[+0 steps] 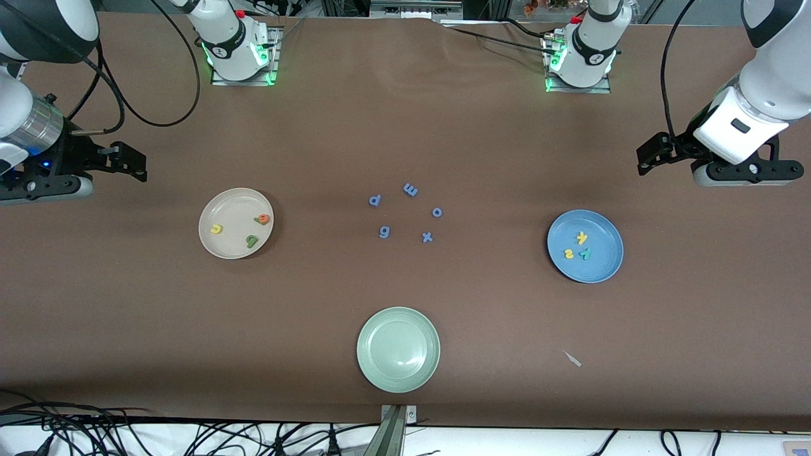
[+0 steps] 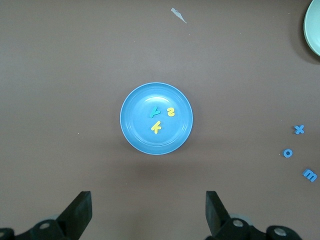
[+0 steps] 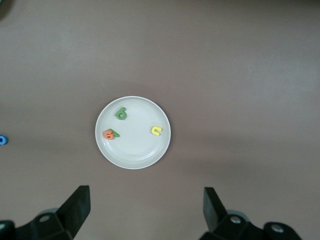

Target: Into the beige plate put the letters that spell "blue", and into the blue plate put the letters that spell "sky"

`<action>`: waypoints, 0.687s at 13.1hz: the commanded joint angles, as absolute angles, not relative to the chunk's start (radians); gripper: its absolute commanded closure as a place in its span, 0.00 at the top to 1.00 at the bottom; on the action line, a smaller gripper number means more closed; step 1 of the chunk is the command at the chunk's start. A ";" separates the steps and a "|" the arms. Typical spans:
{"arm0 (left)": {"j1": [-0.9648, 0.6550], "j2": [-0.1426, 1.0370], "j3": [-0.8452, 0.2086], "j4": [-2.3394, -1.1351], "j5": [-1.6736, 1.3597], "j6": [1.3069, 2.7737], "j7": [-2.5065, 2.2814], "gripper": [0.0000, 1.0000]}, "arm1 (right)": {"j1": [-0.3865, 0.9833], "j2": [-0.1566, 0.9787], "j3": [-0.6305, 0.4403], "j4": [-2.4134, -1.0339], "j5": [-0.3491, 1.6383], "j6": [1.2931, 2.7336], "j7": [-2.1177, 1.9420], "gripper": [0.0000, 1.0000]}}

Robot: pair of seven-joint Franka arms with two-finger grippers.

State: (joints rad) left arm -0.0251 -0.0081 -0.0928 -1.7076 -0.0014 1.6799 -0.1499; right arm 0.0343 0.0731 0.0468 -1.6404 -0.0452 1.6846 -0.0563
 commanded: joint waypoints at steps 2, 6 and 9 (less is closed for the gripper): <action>-0.015 -0.020 -0.097 -1.694 -0.011 1.661 -0.126 1.00 | 0.054 0.127 0.041 -1.534 -0.032 1.600 -0.058 1.00; -0.015 -0.018 -0.098 -1.694 -0.011 1.661 -0.126 1.00 | 0.072 0.143 0.041 -1.508 -0.031 1.583 -0.054 1.00; -0.018 -0.017 -0.098 -1.692 -0.011 1.663 -0.127 1.00 | 0.072 0.144 0.041 -1.508 -0.035 1.588 -0.054 1.00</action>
